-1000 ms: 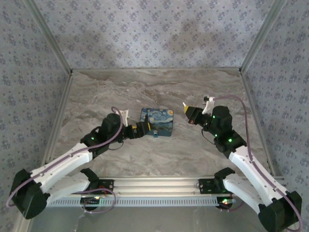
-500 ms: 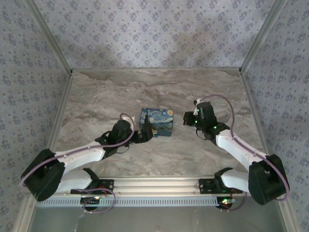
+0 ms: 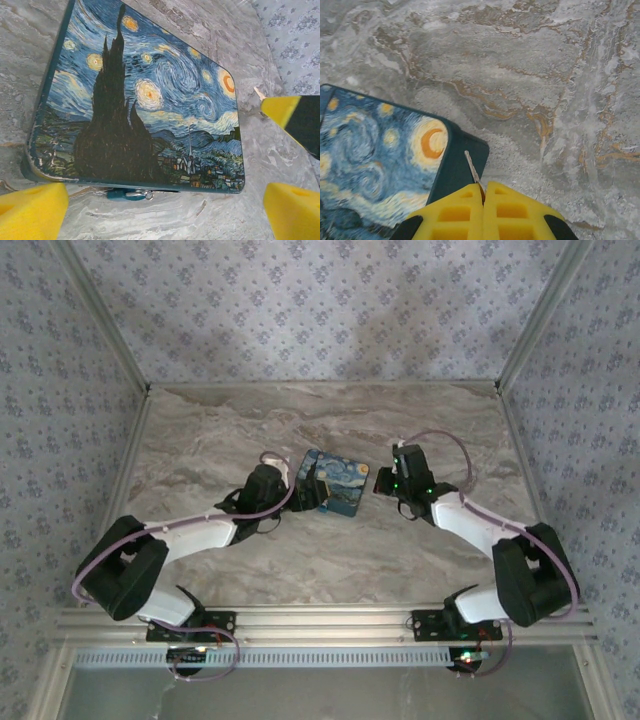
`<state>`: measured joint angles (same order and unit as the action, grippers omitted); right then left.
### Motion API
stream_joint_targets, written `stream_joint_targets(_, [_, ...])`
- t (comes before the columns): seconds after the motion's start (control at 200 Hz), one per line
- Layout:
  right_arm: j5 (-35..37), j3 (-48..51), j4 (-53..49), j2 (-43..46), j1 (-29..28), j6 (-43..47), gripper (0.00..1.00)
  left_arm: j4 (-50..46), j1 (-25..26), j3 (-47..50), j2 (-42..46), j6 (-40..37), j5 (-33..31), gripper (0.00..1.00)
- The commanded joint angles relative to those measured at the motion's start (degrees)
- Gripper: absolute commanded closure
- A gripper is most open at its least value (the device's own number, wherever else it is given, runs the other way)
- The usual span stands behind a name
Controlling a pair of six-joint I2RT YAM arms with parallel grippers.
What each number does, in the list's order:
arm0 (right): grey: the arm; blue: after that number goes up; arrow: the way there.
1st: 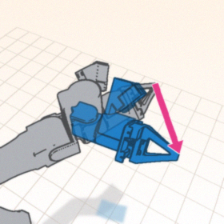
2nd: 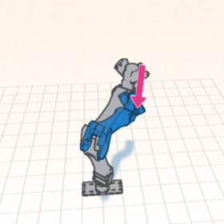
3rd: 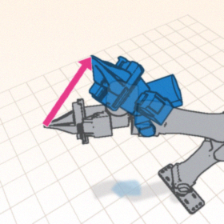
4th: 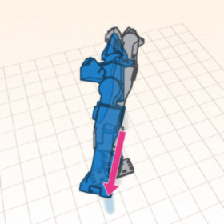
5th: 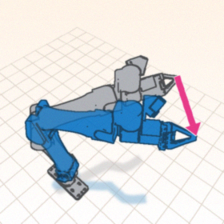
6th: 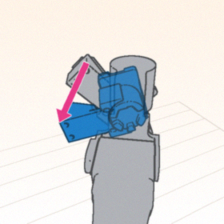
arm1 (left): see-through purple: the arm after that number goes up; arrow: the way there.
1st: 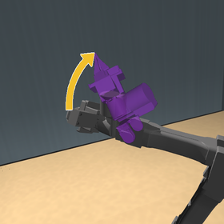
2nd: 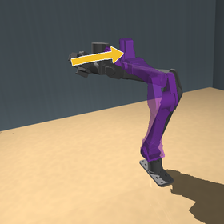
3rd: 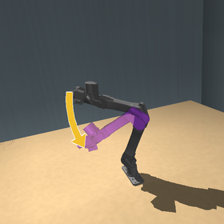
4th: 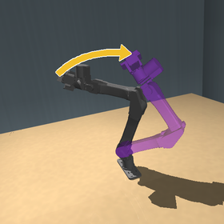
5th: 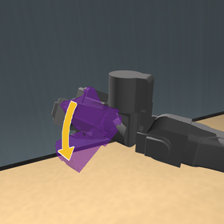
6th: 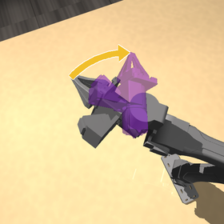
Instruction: Unlock the padlock with the key
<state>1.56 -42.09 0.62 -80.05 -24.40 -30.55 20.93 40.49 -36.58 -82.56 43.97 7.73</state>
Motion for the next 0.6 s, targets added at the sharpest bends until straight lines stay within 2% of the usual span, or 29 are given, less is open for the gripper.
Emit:
stream_joint_targets(0.0, [3.9, -2.9, -0.2, -2.6, -0.4, 0.4, 1.0, 4.5, 0.2, 2.3, 0.1, -0.2, 0.8, 0.0])
stream_joint_targets(0.22, [5.4, -7.1, -0.1, -8.5, -0.8, 0.9, 1.0, 14.1, 1.0, 9.9, 0.4, -2.8, 0.4, 0.0])
stream_joint_targets(0.305, [5.8, -8.3, -0.1, -10.2, -0.9, 1.1, 1.0, 21.1, 1.8, 12.1, -1.6, -5.4, 0.9, 0.0])
stream_joint_targets(0.595, [5.3, -11.0, 0.1, -14.8, -1.3, 0.8, 1.0, 27.5, 3.8, 9.7, -11.0, -12.3, -0.3, 0.0])
